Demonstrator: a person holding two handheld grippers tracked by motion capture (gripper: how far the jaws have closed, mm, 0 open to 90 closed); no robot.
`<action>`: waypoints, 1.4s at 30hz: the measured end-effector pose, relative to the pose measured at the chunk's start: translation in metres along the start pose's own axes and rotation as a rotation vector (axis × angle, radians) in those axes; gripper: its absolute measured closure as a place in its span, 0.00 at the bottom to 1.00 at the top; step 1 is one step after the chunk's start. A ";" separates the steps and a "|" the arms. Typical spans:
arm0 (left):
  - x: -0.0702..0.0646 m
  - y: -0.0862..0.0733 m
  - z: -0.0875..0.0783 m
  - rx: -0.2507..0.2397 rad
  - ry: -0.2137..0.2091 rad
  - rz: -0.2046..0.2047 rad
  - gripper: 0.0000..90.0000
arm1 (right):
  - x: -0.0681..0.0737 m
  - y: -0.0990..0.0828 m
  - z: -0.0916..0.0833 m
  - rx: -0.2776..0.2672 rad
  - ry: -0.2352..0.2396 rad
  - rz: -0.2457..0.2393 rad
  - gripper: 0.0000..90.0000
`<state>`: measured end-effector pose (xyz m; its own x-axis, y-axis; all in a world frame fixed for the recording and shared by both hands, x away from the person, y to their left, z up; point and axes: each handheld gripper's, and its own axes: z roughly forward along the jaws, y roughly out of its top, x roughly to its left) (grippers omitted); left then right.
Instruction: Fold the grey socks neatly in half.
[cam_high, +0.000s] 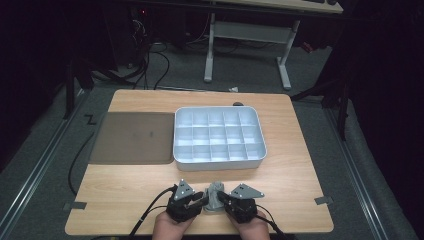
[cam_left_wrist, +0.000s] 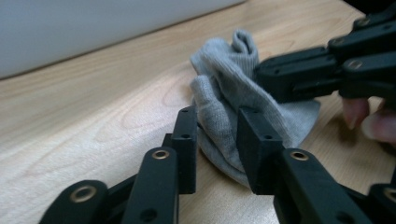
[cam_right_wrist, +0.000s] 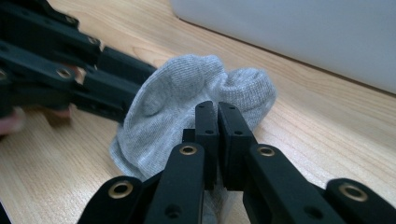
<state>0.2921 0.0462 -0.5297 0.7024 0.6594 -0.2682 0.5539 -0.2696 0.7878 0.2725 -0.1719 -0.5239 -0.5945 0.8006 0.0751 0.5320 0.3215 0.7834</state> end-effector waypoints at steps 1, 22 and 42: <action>0.001 0.002 -0.004 -0.017 0.000 -0.010 0.75 | 0.000 0.000 0.001 0.002 0.001 -0.001 0.98; -0.023 0.003 0.012 0.002 0.046 0.065 0.90 | -0.012 -0.007 -0.003 0.032 -0.008 0.028 0.97; -0.018 -0.003 0.010 -0.001 0.056 0.085 0.93 | -0.003 -0.006 -0.002 0.041 0.014 -0.014 0.90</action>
<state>0.2825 0.0281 -0.5331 0.7208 0.6724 -0.1685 0.4927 -0.3261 0.8068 0.2695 -0.1770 -0.5274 -0.6104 0.7887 0.0733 0.5474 0.3531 0.7587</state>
